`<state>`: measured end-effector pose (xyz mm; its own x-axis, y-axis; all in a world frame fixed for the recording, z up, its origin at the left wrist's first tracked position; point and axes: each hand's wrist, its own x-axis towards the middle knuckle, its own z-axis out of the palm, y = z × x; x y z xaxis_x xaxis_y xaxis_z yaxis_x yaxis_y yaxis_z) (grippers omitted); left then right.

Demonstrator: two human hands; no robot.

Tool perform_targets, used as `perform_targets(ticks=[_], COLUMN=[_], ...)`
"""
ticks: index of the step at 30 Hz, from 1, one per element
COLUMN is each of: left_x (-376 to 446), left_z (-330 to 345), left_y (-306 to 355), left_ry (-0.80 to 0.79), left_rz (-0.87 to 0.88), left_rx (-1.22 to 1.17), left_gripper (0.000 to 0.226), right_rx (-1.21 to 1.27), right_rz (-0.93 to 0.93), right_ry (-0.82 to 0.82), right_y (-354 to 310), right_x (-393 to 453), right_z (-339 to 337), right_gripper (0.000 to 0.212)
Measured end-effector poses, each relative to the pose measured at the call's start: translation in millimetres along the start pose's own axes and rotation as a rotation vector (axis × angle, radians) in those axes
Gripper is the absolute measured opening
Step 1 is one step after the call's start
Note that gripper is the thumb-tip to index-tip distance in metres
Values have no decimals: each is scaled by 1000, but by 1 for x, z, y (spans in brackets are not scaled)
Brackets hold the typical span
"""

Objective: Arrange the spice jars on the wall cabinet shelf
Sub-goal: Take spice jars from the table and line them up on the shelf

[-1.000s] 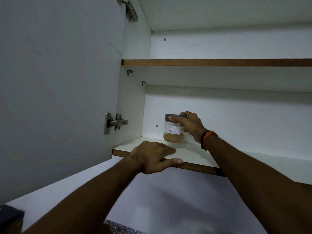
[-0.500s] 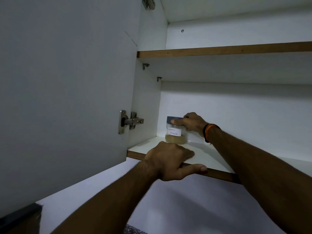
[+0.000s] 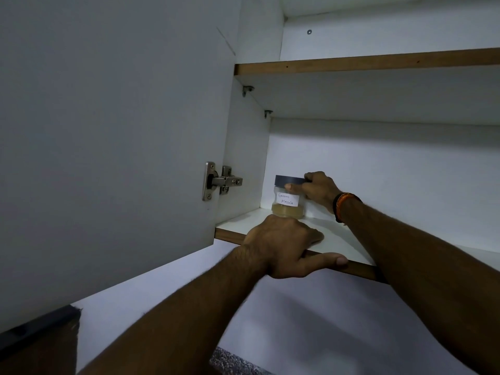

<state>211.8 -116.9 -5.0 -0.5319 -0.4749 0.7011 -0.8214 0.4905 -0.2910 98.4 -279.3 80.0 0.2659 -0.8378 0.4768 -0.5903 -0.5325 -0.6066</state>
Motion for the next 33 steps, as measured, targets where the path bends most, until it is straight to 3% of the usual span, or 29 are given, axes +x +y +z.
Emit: perform_targets(ticks=[5,12,18,26,30,33], left_x=[0,1,1,2,0,-6], left_z=[0,3,6,0,-6,-11], left_y=[0,-3,-7,-5,8,18], left_ry=[1,-12,-29,-105,-267,-242], left_rz=[-13,-23,12,11,-66,-149], left_rx=[-16,2,-2,24,-94,-65], left_gripper=[63,80,76,70,51,55], right_rx=[6,5,-93,-12,50,18], right_rz=[-12,-10,-22,-103,-152,-205], right_ry=[-2,-8,84,160,238,307], right_y=[-3,-9,-21,-27,-31,-31], right_x=[-1,-1,-22,-97,-158,-201], right_z=[5,12,2,-39,-61,-71], right_gripper=[53,52,78,57,40,32])
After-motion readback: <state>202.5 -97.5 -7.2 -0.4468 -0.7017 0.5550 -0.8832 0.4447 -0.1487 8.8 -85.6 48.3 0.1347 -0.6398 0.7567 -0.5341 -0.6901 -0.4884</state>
